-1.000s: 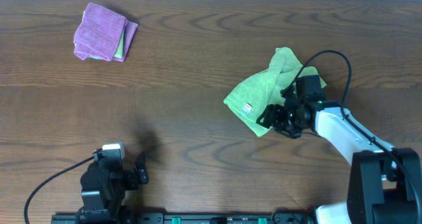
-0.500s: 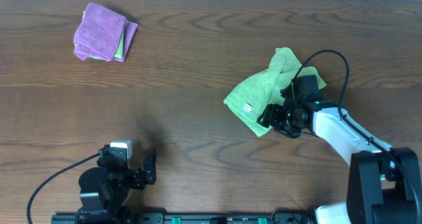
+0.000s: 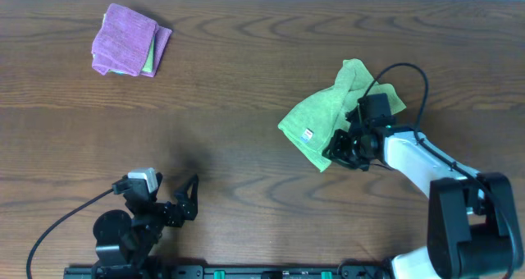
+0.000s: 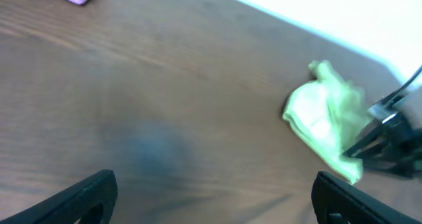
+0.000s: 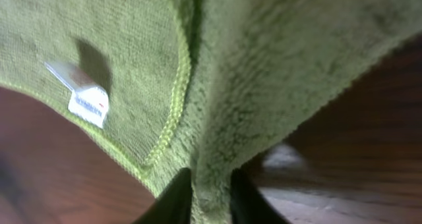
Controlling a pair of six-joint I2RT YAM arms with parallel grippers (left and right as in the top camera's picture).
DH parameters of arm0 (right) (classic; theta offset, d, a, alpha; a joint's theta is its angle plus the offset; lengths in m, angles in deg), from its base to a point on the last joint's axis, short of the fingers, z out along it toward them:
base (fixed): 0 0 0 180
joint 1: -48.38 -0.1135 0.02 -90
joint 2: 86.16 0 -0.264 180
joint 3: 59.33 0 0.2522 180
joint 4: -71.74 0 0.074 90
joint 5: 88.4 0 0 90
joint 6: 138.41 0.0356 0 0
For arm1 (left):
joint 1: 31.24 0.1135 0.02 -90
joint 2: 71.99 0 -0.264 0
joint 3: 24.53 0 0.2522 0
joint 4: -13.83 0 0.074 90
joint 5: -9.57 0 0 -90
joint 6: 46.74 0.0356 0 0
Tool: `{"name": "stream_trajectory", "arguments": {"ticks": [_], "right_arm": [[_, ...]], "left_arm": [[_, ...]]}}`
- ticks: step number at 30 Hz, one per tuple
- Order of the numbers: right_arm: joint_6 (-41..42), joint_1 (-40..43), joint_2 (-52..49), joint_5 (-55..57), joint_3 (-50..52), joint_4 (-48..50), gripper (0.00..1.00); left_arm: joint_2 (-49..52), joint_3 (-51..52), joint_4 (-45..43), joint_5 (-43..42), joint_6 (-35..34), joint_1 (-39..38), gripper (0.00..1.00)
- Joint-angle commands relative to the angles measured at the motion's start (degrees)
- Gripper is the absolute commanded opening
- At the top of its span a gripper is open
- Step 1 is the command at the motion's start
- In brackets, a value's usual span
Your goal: Fold the cloth
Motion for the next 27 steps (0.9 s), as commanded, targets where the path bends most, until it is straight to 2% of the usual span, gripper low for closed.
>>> {"name": "stream_trajectory", "arguments": {"ticks": [1,5,9,14,20,24,27], "right_arm": [[0.4,-0.6,-1.2,0.8,0.9,-0.2,0.01],[0.4,-0.4,-1.2,1.7,0.9,-0.5,0.01],[0.4,-0.5,-1.1,1.9,0.8,-1.2,0.01],[0.4,-0.5,-1.1,1.8,0.8,-1.5,0.01],[-0.7,-0.5,-0.7,4.5,0.8,-4.8,0.01],[-0.7,-0.5,0.7,8.3,0.8,-6.8,0.01],[-0.5,0.1,3.5,14.2,0.8,-8.7,0.01]], "left_arm": [[2.0,-1.2,-0.6,-4.5,-7.9,-0.3,0.95],[8.0,-4.4,-0.6,-8.2,-9.6,-0.3,0.95],[17.8,-10.1,-0.6,-8.3,-9.4,-0.6,0.95],[36.0,-21.6,-0.3,-10.9,-4.5,-2.9,0.95],[57.9,-34.5,0.3,-14.4,0.6,-10.0,0.95],[66.8,-37.0,-1.3,-15.4,-0.8,-13.0,0.95],[71.5,-36.9,-1.4,-16.0,-8.0,-13.4,0.95]]}}
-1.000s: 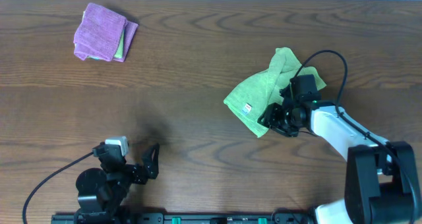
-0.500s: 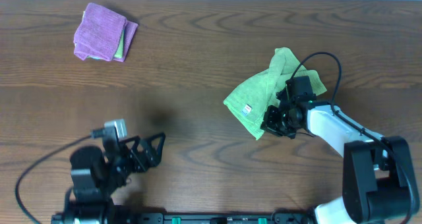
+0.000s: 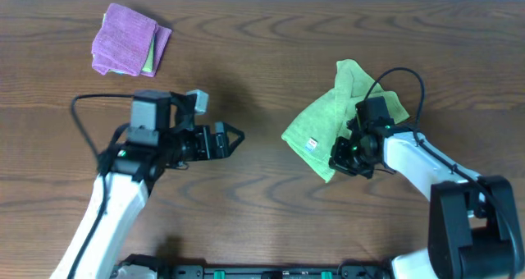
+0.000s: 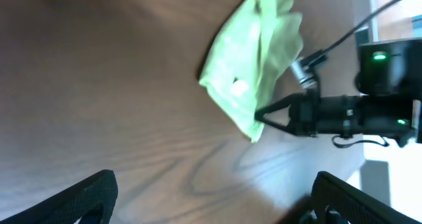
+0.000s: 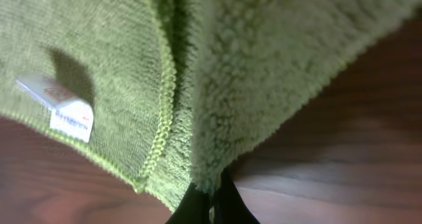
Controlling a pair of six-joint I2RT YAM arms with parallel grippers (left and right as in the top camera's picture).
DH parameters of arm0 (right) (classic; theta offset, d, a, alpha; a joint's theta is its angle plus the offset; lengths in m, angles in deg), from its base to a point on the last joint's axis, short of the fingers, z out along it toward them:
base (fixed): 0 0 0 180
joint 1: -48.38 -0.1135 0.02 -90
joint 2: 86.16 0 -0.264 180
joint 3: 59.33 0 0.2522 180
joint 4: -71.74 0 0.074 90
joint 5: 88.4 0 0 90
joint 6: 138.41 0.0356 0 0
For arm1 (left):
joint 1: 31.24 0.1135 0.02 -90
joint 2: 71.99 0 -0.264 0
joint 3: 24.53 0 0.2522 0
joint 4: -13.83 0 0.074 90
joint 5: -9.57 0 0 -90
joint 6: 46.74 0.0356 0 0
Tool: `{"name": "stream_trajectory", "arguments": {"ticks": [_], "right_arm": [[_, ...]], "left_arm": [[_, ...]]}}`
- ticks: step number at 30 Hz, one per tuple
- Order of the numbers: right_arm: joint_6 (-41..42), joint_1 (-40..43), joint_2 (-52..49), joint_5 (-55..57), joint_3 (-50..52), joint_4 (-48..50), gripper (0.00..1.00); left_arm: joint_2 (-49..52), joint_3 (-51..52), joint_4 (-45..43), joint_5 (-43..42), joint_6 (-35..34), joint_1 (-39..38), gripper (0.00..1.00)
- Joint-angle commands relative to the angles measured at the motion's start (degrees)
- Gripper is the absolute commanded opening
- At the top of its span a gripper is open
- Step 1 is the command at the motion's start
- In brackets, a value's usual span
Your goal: Fold the cloth
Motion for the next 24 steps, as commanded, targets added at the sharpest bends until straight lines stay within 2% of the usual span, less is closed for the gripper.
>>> {"name": "stream_trajectory", "arguments": {"ticks": [1,4,6,7,10,12,15,19,24], "right_arm": [[0.5,0.8,2.9,11.8,0.9,-2.3,0.01],[2.2,3.5,6.1,20.2,0.9,-6.5,0.01],[2.1,5.0,7.7,21.5,0.9,-7.4,0.02],[2.1,5.7,8.6,21.4,0.9,-7.7,0.05],[0.1,6.4,12.1,18.6,0.9,-7.9,0.32],[-1.6,6.3,14.5,16.3,0.9,-7.9,0.42],[-2.0,6.3,17.9,15.1,0.9,-8.2,0.51],[-2.6,6.3,19.0,14.9,0.9,-7.9,0.52],[-3.7,6.3,16.0,11.6,0.9,-5.2,0.43]], "left_arm": [[3.5,-1.0,-0.1,-1.6,-7.2,-0.3,0.95],[5.2,-1.0,-0.5,-2.8,-9.1,-0.3,0.95],[5.2,-1.0,-1.2,-2.9,-9.0,-0.3,0.95],[5.2,-1.0,-1.8,-2.9,-9.0,-0.3,0.95],[5.2,-1.0,-3.6,-2.9,-9.1,-0.3,0.95],[5.2,-1.0,-4.2,-2.9,-9.0,-0.3,0.95],[5.2,-1.0,-4.6,-2.9,-9.0,-0.3,0.95],[5.2,-1.0,-4.7,-2.9,-9.0,-0.3,0.95],[5.2,-1.0,-5.2,-2.9,-9.0,-0.3,0.95]]}}
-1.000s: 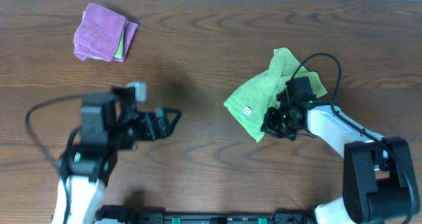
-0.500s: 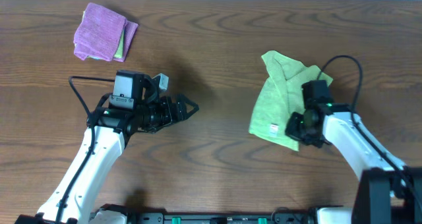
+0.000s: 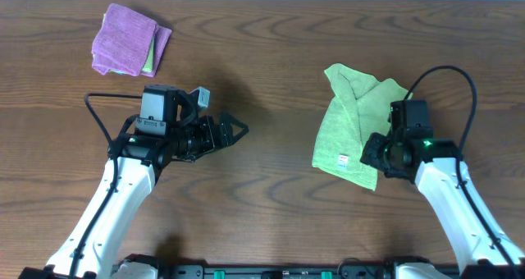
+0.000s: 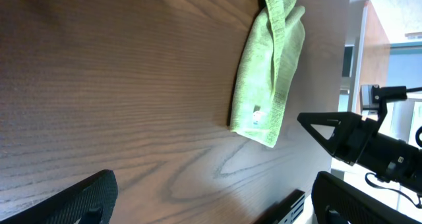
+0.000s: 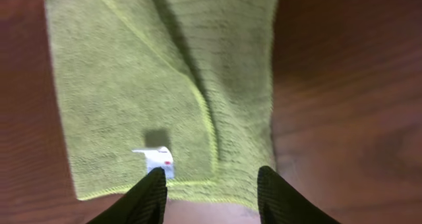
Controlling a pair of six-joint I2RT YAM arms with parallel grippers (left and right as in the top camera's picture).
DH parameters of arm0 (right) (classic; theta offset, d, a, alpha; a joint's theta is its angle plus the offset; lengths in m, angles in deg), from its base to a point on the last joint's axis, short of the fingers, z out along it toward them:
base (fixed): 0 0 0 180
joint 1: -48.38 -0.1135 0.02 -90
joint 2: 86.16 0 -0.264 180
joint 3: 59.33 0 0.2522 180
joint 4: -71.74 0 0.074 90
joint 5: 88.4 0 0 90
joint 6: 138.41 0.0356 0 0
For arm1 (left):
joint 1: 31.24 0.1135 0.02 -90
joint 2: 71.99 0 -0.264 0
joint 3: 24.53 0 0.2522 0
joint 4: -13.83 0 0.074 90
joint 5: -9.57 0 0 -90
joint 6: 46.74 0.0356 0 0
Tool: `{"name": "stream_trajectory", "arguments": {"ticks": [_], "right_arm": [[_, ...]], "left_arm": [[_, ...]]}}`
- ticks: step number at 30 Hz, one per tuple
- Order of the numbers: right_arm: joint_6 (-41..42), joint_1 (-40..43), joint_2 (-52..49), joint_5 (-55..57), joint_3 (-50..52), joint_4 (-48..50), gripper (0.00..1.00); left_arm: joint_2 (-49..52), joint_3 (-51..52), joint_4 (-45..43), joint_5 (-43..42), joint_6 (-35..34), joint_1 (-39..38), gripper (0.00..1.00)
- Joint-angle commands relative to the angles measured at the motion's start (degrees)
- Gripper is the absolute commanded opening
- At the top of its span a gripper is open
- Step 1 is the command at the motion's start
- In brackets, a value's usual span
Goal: Fold the cloth
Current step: 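Regrasp the cloth edge with the right gripper and pull it flat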
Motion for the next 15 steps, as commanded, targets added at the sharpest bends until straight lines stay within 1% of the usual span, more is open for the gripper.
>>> {"name": "stream_trajectory", "arguments": {"ticks": [1,5,8,15], "right_arm": [[-1.4,0.2,-2.6,-2.9,0.3,1.4,0.43],[-1.3,0.2,-7.0,-3.2,0.3,3.0,0.43],[-1.3,0.2,-9.9,-3.3,0.3,3.8,0.39],[-1.3,0.2,-12.5,-4.1,0.3,6.1,0.34]], "left_arm": [[0.0,-1.0,-0.2,-0.4,-0.2,-0.2,0.95],[0.0,-1.0,-0.2,-0.4,-0.2,-0.2,0.95],[0.0,-1.0,-0.2,-0.4,-0.2,-0.2,0.95],[0.0,-1.0,-0.2,-0.4,-0.2,-0.2,0.95]]}}
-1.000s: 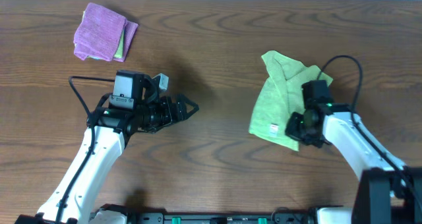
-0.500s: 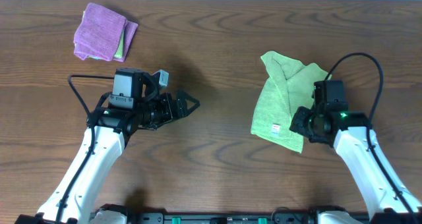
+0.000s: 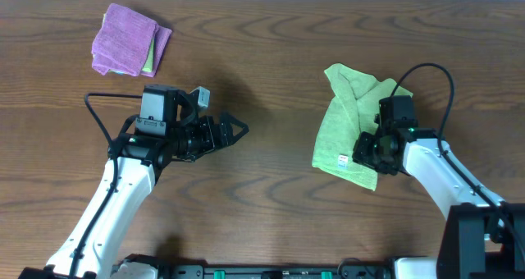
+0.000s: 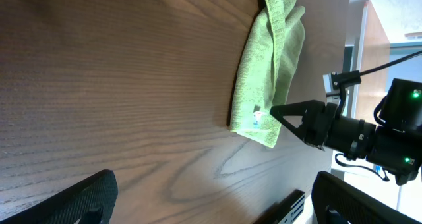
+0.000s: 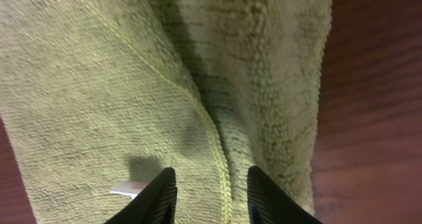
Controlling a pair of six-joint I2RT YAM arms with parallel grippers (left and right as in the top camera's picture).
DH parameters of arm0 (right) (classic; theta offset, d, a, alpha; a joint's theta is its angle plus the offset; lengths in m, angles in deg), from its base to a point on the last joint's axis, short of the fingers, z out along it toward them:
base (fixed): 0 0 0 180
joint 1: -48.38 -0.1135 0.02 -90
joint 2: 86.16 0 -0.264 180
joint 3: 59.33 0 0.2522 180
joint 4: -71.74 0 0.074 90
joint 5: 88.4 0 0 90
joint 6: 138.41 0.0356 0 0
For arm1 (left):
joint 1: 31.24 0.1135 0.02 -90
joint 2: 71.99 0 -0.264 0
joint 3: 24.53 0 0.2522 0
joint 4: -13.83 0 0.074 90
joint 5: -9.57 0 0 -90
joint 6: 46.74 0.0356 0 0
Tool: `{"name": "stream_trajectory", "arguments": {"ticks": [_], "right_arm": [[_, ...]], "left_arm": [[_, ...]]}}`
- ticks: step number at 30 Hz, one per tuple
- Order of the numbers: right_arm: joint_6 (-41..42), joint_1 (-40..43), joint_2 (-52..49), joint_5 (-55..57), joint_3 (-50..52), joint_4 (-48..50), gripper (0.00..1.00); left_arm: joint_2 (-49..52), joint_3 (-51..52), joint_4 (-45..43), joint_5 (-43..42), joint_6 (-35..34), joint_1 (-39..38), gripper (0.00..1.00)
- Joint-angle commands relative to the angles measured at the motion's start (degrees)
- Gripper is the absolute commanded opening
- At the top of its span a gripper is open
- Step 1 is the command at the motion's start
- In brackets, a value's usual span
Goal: Fold the cloth
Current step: 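Regrasp the cloth edge with the right gripper and pull it flat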
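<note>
The green cloth (image 3: 349, 123) lies rumpled on the table at the right, partly doubled over, with a white label (image 3: 340, 157) near its front edge. My right gripper (image 3: 361, 152) hangs open just over the cloth's front right part; the right wrist view shows its fingertips (image 5: 163, 194) either side of a hemmed fold (image 5: 221, 165). My left gripper (image 3: 234, 131) is open over bare wood at centre left, pointing toward the cloth (image 4: 267, 85) and well short of it.
A folded purple cloth (image 3: 125, 39) with a green one under it sits at the back left corner. The dark wood table (image 3: 262, 213) runs to its front edge, where the arm bases stand.
My right gripper has moved left and down from beside the cloth's right edge onto its front right part, still open. The left arm and the cloth have not moved.
First my right gripper was shut on the bunched cloth's front corner while the left arm sat low at the front. Then the left arm was out over the table. Later the cloth lay flatter and farther right, released, and my right gripper now hovers open over it.
</note>
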Motion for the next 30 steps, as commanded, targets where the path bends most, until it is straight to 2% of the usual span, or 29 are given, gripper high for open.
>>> {"name": "stream_trajectory", "arguments": {"ticks": [1,18,23,30], "right_arm": [[-0.6,0.2,-0.9,-0.7,0.3,0.5,0.33],[-0.6,0.2,-3.0,-0.7,0.3,1.2,0.17],[-0.6,0.2,-3.0,-0.7,0.3,1.2,0.01],[-4.5,-1.5,-1.0,-4.9,0.3,7.0,0.01]], "left_arm": [[0.0,-1.0,-0.2,-0.4,-0.2,-0.2,0.95],[0.0,-1.0,-0.2,-0.2,-0.2,-0.2,0.95],[0.0,-1.0,-0.2,-0.2,-0.2,-0.2,0.95],[0.0,-1.0,-0.2,-0.2,-0.2,-0.2,0.95]]}}
